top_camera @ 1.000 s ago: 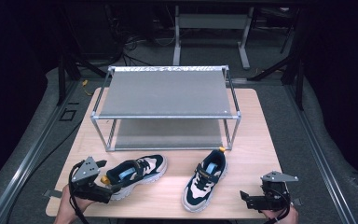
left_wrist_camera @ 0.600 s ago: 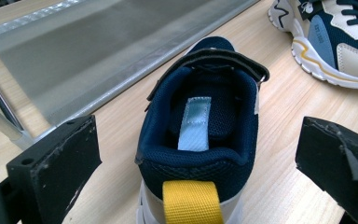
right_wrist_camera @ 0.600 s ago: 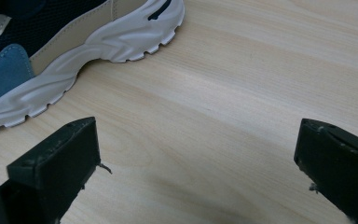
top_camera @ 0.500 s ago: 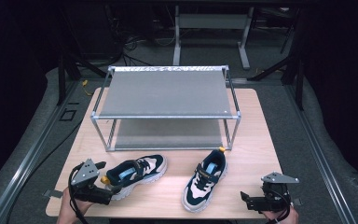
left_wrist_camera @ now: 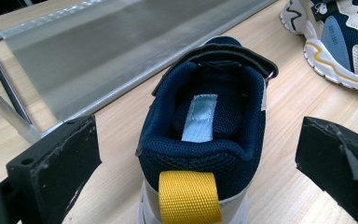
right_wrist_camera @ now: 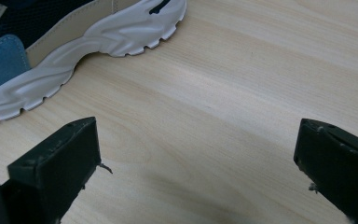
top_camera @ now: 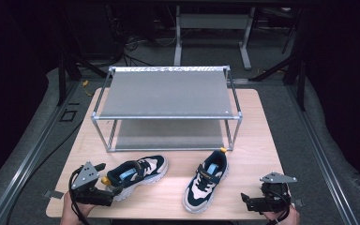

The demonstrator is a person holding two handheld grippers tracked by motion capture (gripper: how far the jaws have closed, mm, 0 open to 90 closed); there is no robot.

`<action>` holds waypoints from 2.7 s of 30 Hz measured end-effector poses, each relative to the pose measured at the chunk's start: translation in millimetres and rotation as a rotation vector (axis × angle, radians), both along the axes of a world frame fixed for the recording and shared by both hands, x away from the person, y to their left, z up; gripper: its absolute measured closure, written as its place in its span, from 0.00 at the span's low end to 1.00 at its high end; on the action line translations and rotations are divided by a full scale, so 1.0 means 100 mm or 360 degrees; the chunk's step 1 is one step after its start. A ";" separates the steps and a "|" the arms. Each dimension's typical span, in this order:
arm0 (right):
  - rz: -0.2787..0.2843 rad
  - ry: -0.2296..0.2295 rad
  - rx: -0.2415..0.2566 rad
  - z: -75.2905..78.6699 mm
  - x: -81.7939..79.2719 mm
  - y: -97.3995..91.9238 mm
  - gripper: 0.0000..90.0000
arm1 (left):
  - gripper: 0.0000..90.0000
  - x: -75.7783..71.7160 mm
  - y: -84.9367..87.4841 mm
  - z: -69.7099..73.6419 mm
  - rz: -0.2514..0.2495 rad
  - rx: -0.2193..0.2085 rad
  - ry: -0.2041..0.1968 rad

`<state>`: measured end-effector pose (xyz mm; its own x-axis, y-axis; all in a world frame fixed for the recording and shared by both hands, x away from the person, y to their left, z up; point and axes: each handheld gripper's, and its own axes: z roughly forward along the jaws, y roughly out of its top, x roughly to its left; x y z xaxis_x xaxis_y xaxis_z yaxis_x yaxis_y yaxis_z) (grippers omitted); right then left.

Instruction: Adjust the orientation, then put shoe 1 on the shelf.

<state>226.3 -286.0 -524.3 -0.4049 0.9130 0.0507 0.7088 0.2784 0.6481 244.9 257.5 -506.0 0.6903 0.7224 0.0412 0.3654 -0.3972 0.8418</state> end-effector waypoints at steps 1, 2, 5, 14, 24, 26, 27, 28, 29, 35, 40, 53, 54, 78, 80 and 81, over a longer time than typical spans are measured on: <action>0.0001 0.0000 0.0008 -0.01 0.00 0.00 0.00 | 0.00 0.00 0.00 -0.01 0.0002 -0.0005 -0.0007; 0.0015 0.0010 0.0008 -0.01 0.01 0.00 0.00 | 0.00 0.00 0.00 -0.02 -0.0001 -0.0013 0.0006; 0.0007 0.0018 -0.0002 -0.02 0.02 0.02 0.00 | 0.00 0.03 -0.01 -0.07 -0.0002 -0.0011 0.0026; 0.0023 0.0056 -0.0029 -0.07 0.01 0.02 0.00 | 0.00 0.14 -0.09 -0.24 -0.0009 -0.0017 0.0101; 0.0001 0.0061 -0.0018 -0.10 -0.01 0.01 0.00 | 0.00 0.26 -0.13 -0.39 -0.0016 -0.0076 0.0126; 0.0014 0.0091 -0.0016 -0.10 -0.01 0.00 0.00 | 0.03 0.27 -0.15 -0.40 -0.0030 -0.0076 0.0162; -0.0002 0.0071 -0.0018 -0.11 -0.02 -0.01 0.00 | 0.06 0.27 -0.16 -0.41 -0.0051 -0.0076 0.0171; -0.0018 0.0074 -0.0035 -0.11 -0.02 -0.01 0.00 | 0.12 0.27 -0.17 -0.41 -0.0067 -0.0065 0.0174; 0.0002 0.0076 -0.0006 -0.12 -0.02 -0.03 0.00 | 0.14 0.26 -0.19 -0.41 -0.0053 -0.0056 0.0171; -0.0038 0.0071 -0.0008 -0.14 -0.04 -0.07 0.01 | 0.20 0.26 -0.18 -0.40 -0.0045 -0.0053 0.0171; -0.0030 0.0070 0.0005 -0.15 -0.03 -0.08 0.01 | 0.24 0.27 -0.17 -0.38 -0.0048 -0.0042 0.0146; -0.0058 0.0057 0.0019 -0.15 -0.05 -0.13 0.01 | 0.27 0.16 -0.25 -0.24 0.0095 -0.0071 0.0015; -0.0057 0.0058 0.0025 -0.15 -0.04 -0.13 0.01 | 0.27 0.16 -0.26 -0.23 0.0109 -0.0068 0.0008; -0.0031 -0.0001 0.0063 -0.02 -0.03 -0.15 0.01 | 0.27 0.49 -0.56 -0.05 0.0513 -0.0244 -0.0091; -0.0052 -0.0014 0.0035 -0.01 -0.03 -0.14 0.01 | 0.27 0.54 -0.58 -0.06 0.0560 -0.0254 -0.0103; -0.0052 -0.0005 0.0038 -0.01 -0.02 -0.14 0.01 | 0.27 0.56 -0.59 -0.07 0.0582 -0.0253 -0.0104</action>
<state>224.3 -300.3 -525.3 -0.3752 0.9242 0.0712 0.7153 0.2398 0.6564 300.9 198.6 -513.1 0.3863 0.9207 -0.0556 0.4022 -0.1139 0.9085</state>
